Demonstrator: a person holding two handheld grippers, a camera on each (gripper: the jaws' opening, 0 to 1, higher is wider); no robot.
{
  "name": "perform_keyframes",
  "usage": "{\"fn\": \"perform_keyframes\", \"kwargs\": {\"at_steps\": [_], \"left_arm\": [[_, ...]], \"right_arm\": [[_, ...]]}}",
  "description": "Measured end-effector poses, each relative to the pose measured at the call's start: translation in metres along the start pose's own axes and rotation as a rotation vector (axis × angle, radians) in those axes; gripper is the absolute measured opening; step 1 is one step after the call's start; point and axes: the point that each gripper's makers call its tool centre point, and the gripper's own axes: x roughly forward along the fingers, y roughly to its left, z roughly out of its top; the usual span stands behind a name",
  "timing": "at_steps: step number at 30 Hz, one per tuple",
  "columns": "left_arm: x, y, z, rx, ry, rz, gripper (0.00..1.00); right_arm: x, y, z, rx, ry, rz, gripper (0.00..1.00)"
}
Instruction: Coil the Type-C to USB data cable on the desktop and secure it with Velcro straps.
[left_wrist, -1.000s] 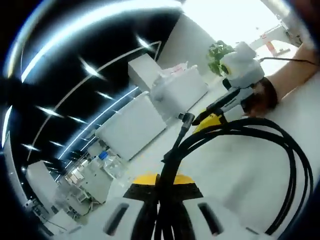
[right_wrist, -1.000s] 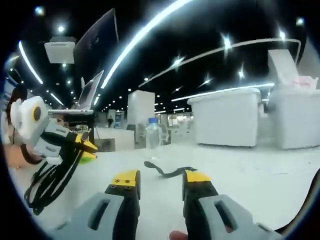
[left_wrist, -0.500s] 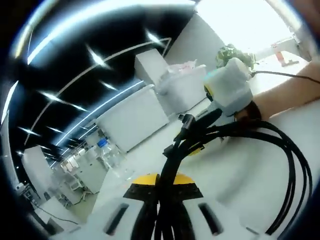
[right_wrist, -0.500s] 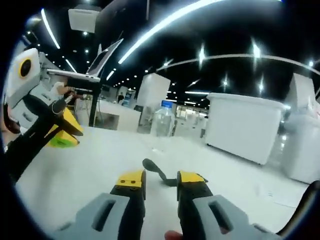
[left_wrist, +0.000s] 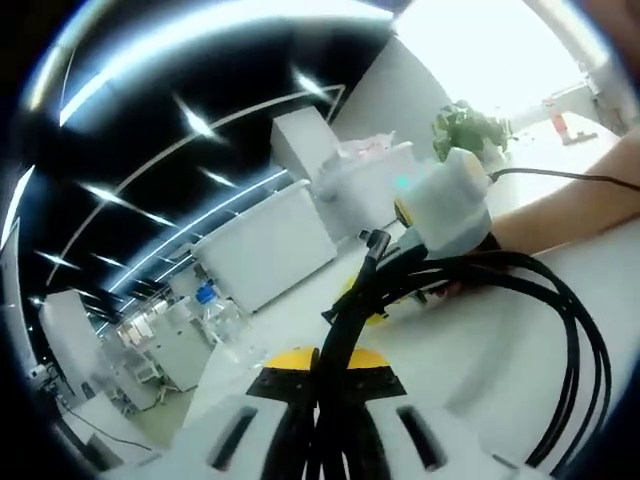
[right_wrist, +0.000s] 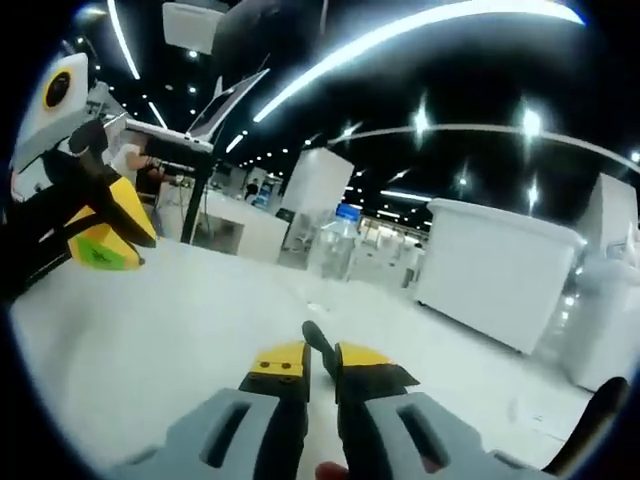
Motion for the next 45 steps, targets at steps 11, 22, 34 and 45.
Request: {"fn": "perform_keyframes", "kwargs": {"at_steps": [11, 22, 34, 45], "left_arm": [[-0.001, 0.002, 0.002, -0.030, -0.011, -0.011, 0.07], [-0.003, 0.001, 0.005, -0.069, -0.035, -0.042, 0.07], [-0.009, 0.001, 0.017, -0.138, -0.104, -0.086, 0.07], [-0.009, -0.011, 0.029, -0.155, -0.144, -0.126, 0.07]], "right_arm": [[-0.003, 0.006, 0.007, -0.010, -0.032, 0.036, 0.02], [-0.019, 0.011, 0.009, 0.032, -0.038, 0.056, 0.02], [-0.081, 0.012, 0.011, 0.029, -0.052, 0.054, 0.02], [-0.177, 0.026, 0.018, 0.029, -0.083, 0.075, 0.02]]}}
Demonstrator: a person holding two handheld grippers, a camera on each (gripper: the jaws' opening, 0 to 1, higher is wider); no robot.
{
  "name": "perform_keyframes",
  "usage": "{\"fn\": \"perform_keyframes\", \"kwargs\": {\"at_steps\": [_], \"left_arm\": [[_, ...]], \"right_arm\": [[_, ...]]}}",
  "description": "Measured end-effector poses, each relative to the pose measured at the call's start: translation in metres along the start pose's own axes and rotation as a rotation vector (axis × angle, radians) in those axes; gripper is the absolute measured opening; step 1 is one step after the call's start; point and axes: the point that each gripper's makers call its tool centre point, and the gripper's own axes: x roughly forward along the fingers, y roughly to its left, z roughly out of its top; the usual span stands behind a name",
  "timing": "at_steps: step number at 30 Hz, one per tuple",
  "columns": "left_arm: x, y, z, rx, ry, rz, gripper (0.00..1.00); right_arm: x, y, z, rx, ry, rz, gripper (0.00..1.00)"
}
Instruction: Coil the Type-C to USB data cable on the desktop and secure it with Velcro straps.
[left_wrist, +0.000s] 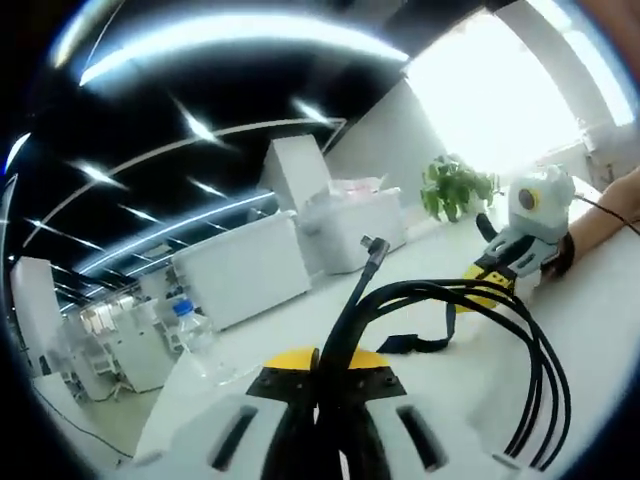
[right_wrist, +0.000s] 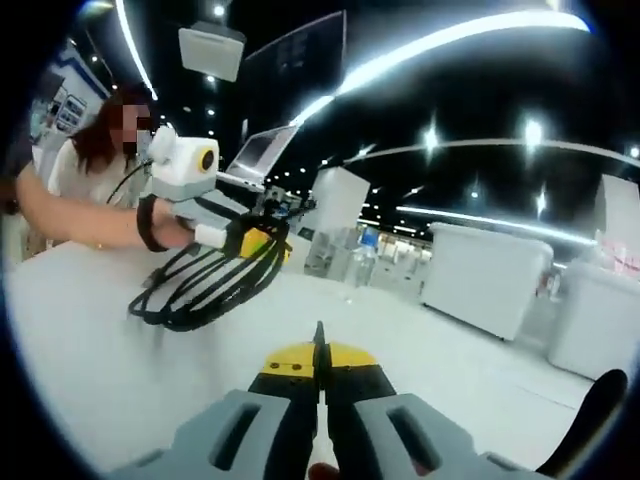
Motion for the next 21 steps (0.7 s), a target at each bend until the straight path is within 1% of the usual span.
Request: {"fn": "perform_keyframes", "kwargs": {"at_steps": [3, 6, 10, 13, 15, 17, 19, 20, 21], "left_arm": [[0.001, -0.002, 0.001, -0.007, -0.006, -0.009, 0.07], [0.001, -0.002, 0.001, -0.010, -0.008, -0.010, 0.07], [0.000, -0.003, 0.005, -0.029, -0.021, -0.017, 0.07], [-0.001, -0.005, 0.010, -0.029, -0.037, -0.022, 0.07], [-0.002, -0.006, 0.012, -0.029, -0.043, -0.026, 0.07], [-0.003, -0.006, 0.014, -0.034, -0.051, -0.029, 0.07], [-0.004, -0.008, 0.017, -0.025, -0.059, -0.030, 0.07], [-0.004, -0.008, 0.019, -0.021, -0.064, -0.032, 0.07], [-0.005, -0.010, 0.020, -0.018, -0.068, -0.035, 0.07]], "right_arm": [[-0.025, 0.007, 0.005, 0.001, -0.011, -0.003, 0.02], [-0.048, 0.017, 0.008, -0.023, -0.009, 0.001, 0.02], [-0.071, 0.025, 0.007, -0.065, 0.007, 0.011, 0.02], [-0.079, 0.024, 0.011, -0.065, -0.007, 0.008, 0.02], [-0.079, 0.023, 0.014, -0.046, -0.025, -0.001, 0.02], [-0.076, 0.024, 0.011, -0.036, -0.012, 0.003, 0.03], [-0.076, 0.026, 0.006, -0.024, 0.025, 0.008, 0.07], [-0.077, 0.027, 0.002, 0.001, 0.049, 0.006, 0.12], [-0.077, 0.028, -0.001, 0.020, 0.066, 0.008, 0.19]]}}
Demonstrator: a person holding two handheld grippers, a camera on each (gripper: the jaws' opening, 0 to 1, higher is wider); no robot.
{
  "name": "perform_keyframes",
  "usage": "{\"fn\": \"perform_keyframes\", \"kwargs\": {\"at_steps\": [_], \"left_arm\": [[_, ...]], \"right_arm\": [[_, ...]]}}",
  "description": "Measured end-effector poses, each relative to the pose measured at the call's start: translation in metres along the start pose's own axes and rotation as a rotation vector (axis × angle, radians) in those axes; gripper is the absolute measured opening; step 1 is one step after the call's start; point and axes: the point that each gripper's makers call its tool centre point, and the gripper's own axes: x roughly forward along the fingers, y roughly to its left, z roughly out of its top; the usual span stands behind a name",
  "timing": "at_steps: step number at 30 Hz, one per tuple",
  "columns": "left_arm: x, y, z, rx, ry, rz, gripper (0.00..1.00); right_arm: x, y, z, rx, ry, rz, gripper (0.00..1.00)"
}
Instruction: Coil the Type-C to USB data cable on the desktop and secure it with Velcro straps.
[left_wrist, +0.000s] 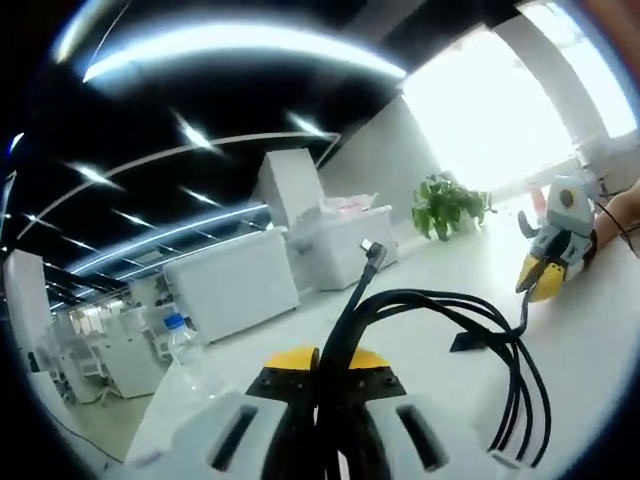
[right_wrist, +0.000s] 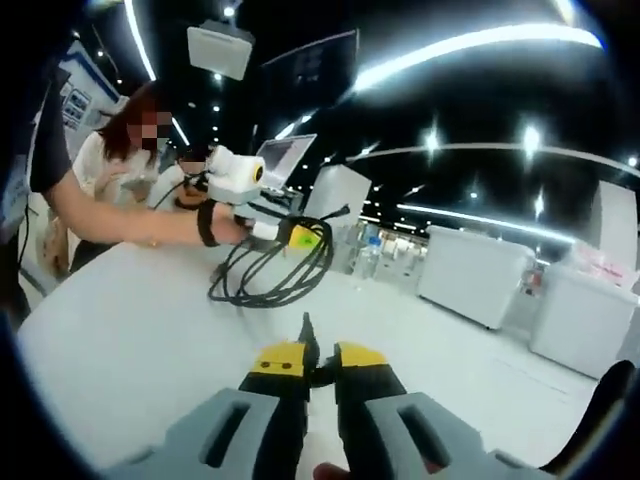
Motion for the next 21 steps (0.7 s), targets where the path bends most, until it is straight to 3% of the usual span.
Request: {"fn": "perform_keyframes", "kwargs": {"at_steps": [4, 11, 13, 15, 19, 21], "left_arm": [[-0.001, -0.003, 0.005, -0.005, -0.016, -0.010, 0.07], [-0.004, -0.008, 0.017, -0.092, -0.077, -0.047, 0.07], [-0.006, -0.011, 0.021, -0.113, -0.093, -0.062, 0.07], [-0.007, -0.017, 0.027, -0.102, -0.111, -0.081, 0.06], [-0.009, -0.038, 0.041, -0.064, -0.155, -0.154, 0.06], [-0.012, -0.048, 0.051, -0.048, -0.188, -0.204, 0.06]], "right_arm": [[-0.004, 0.003, 0.013, -0.012, -0.054, 0.012, 0.20], [-0.017, -0.005, 0.044, 0.170, -0.211, -0.010, 0.20], [-0.023, -0.014, 0.053, 0.216, -0.259, -0.045, 0.20], [-0.031, -0.032, 0.056, 0.248, -0.284, -0.128, 0.19], [-0.043, -0.070, 0.047, 0.332, -0.281, -0.289, 0.18], [-0.046, -0.080, 0.038, 0.412, -0.281, -0.319, 0.18]]}}
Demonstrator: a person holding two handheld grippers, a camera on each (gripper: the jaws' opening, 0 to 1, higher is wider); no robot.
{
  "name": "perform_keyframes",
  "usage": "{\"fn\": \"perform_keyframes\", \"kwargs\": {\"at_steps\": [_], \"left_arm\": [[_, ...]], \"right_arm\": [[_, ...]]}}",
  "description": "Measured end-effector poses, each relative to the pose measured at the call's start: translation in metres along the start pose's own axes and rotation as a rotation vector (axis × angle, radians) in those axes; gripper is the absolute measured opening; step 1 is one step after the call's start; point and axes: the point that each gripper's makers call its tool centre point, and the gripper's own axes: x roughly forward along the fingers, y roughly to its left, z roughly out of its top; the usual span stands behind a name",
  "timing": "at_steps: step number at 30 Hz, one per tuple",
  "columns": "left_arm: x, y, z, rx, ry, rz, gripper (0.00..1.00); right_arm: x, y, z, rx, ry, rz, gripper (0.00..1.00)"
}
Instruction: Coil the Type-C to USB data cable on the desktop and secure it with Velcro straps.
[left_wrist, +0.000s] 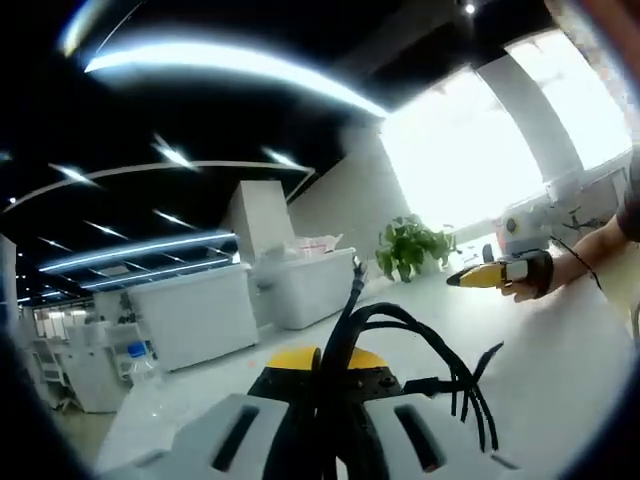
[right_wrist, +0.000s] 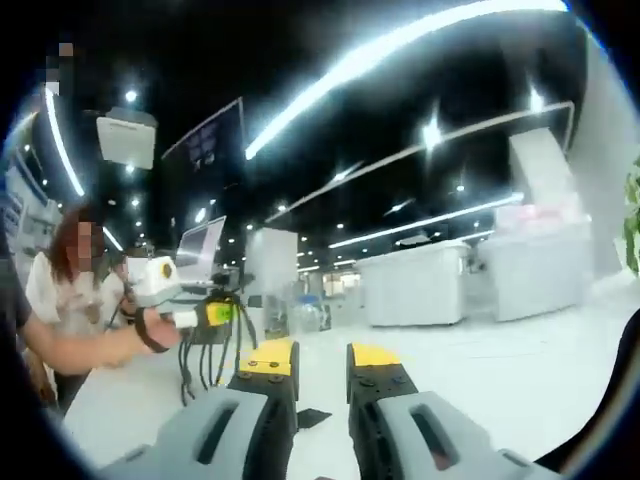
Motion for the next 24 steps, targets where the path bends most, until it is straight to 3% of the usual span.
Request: {"fn": "perform_keyframes", "kwargs": {"at_steps": [2, 5, 8, 12, 17, 20, 24], "left_arm": [[-0.001, -0.008, 0.010, 0.005, -0.035, -0.043, 0.06], [-0.007, -0.022, 0.031, 0.027, -0.096, -0.113, 0.05], [-0.013, -0.034, 0.045, -0.017, -0.147, -0.160, 0.04], [-0.018, -0.047, 0.053, -0.044, -0.167, -0.190, 0.04], [-0.027, -0.075, 0.073, -0.020, -0.175, -0.245, 0.04], [-0.029, -0.099, 0.085, -0.121, -0.181, -0.332, 0.04], [-0.020, -0.127, 0.087, -0.213, -0.161, -0.410, 0.04]], "right_arm": [[0.001, -0.006, -0.004, 0.044, 0.004, -0.017, 0.17], [0.003, -0.002, -0.011, -0.003, 0.043, -0.004, 0.17], [0.005, 0.006, -0.013, -0.044, 0.057, 0.021, 0.17], [0.005, 0.011, -0.012, -0.062, 0.057, 0.040, 0.17], [0.005, 0.013, -0.007, -0.048, 0.043, 0.048, 0.17], [0.004, 0.015, -0.005, -0.048, 0.036, 0.051, 0.17], [0.004, 0.014, -0.003, -0.050, 0.032, 0.041, 0.17]]}}
